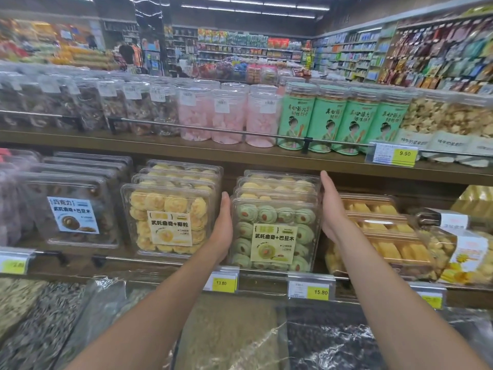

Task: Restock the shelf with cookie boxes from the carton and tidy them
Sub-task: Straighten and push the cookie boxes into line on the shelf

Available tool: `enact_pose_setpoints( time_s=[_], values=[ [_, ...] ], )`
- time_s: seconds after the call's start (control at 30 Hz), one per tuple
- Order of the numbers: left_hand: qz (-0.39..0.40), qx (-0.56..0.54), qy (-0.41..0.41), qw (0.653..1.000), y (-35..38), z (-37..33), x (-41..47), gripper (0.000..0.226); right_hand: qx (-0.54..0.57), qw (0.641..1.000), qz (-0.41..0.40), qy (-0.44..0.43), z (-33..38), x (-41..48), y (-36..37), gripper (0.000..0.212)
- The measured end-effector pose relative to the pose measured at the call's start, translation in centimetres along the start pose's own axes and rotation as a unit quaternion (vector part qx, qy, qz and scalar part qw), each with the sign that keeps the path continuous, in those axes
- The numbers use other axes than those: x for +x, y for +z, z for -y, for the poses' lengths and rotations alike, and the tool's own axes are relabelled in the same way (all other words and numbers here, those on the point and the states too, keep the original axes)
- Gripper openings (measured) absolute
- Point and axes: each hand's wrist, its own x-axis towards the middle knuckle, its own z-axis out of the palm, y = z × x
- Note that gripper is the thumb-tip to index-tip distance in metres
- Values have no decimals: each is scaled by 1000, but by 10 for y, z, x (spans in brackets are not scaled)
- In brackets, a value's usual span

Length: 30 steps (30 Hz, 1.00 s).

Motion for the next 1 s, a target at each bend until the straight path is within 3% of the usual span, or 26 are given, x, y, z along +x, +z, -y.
enact_pose_setpoints(
  time_s=[0.1, 0.17, 0.27, 0.47, 0.63, 0.73, 0.87, 1.0],
  values=[
    [5, -5, -4, 1000, -7, 8, 9, 105, 5, 1000, 7, 15, -12, 27, -4, 114],
    [7, -6, -2, 1000, -6, 5, 8, 104, -2, 1000, 22, 22, -6, 16, 1, 103],
    [10, -6, 5, 1000, 0, -4, -1, 97, -11, 998, 49, 24, 4, -3, 7, 70],
    [20, -7, 14, 1000, 0, -6, -5, 89, -3, 999, 51, 6, 4, -7, 6, 37],
    [22, -3, 9, 1000, 1, -10, -7, 103, -4, 998, 62, -2, 2, -7, 7, 36],
    [19, 1, 8, 1000, -1, -8, -4, 103, -11, 998, 67, -1, 1, -6, 6, 54],
    [18, -6, 15, 1000, 0, -6, -5, 93, 15, 999, 51, -3, -6, -9, 5, 37],
    [1, -7, 15, 1000, 2, -8, -3, 88, 36, 999, 17, -20, -14, -14, 10, 37]
  ],
)
